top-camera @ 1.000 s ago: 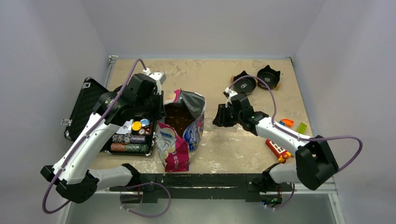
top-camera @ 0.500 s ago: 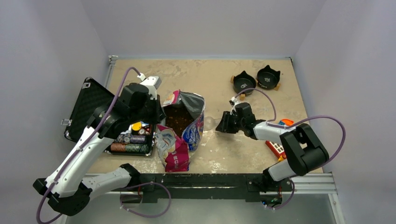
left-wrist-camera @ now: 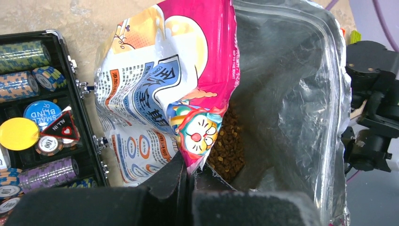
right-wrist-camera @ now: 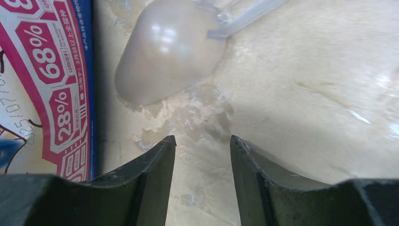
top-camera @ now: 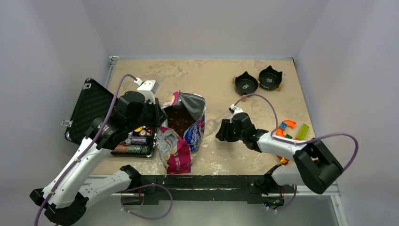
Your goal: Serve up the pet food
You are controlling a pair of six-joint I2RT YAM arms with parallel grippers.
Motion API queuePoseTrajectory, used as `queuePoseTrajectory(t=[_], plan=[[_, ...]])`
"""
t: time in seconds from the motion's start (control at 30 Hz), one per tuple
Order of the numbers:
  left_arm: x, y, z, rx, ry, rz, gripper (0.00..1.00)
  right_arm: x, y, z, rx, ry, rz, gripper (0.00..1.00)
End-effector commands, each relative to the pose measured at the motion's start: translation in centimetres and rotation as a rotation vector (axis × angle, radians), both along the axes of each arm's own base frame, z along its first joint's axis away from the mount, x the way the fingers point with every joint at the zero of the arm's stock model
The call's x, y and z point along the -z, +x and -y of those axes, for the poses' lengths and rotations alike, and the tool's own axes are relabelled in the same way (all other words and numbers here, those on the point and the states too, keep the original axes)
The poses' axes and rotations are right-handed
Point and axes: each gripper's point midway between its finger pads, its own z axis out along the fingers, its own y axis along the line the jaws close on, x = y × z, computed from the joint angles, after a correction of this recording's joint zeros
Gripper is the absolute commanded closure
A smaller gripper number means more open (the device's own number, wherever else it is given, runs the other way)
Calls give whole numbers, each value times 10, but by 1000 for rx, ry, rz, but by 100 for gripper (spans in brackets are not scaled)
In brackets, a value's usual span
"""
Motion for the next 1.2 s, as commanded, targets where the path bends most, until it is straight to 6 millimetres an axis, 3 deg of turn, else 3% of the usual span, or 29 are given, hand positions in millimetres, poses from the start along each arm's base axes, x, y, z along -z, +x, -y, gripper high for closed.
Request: queuePoseTrajectory(t=[0.0, 0.2, 0.33, 0.47, 0.53, 0.7, 0.9, 1.03, 1.17], plan=[[-82, 23, 13, -26, -209, 285, 100, -33, 21, 28, 127, -90, 56, 47], [-92, 38, 11, -45, -188, 382, 100, -56, 70, 57, 195, -126, 54, 48], [-98, 47, 13, -50, -182, 430, 100, -71, 111, 47, 163, -180, 89, 50], [-92, 51, 17, -32, -165, 450, 100, -60, 148, 61, 268, -340, 17, 63], [-87, 52, 18, -24, -154, 450, 100, -52, 158, 67, 302, -397, 5, 64], [-91, 53, 27, 20, -159, 450, 100, -45, 174, 61, 262, -420, 36, 64], [-86, 63, 43, 57, -147, 406, 100, -25, 170, 60, 248, -436, -13, 65], [-74, 65, 45, 65, -125, 386, 100, -8, 145, 69, 256, -435, -46, 66], [-66, 63, 41, 74, -100, 408, 100, -7, 115, 73, 285, -394, -79, 66]])
